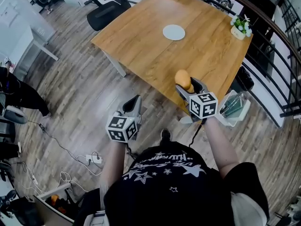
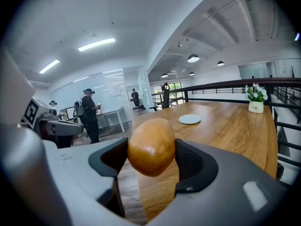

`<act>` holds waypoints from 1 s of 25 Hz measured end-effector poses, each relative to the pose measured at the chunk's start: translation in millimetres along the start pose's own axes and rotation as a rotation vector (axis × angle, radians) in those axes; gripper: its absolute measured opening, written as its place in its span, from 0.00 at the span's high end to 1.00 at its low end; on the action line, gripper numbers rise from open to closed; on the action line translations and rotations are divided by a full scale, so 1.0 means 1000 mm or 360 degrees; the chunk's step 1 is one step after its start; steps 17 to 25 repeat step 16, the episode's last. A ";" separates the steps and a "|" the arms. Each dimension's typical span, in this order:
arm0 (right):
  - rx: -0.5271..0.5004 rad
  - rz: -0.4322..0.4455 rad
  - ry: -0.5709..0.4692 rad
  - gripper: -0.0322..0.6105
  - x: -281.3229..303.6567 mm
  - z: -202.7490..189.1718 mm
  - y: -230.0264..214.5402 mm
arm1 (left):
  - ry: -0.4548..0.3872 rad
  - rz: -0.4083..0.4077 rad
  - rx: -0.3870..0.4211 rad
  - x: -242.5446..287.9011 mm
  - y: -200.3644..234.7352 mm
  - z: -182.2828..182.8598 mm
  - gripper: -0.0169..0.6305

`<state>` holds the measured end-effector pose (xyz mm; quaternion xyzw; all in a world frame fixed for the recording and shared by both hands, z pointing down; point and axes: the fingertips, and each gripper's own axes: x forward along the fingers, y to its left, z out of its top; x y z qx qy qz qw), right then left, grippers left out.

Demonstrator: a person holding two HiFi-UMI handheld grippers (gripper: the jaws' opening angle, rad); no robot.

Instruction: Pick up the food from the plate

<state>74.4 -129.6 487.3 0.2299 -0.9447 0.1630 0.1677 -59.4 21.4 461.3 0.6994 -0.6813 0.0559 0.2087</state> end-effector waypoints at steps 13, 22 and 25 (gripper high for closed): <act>-0.0022 -0.0006 -0.0007 0.45 -0.065 -0.023 0.068 | -0.0033 0.0000 -0.0033 -0.086 -0.026 -0.033 0.97; -0.0030 -0.0004 -0.0014 0.45 -0.079 -0.030 0.087 | -0.0049 -0.0009 -0.0023 -0.104 -0.032 -0.036 0.97; -0.0030 -0.0004 -0.0014 0.45 -0.079 -0.030 0.087 | -0.0049 -0.0009 -0.0023 -0.104 -0.032 -0.036 0.97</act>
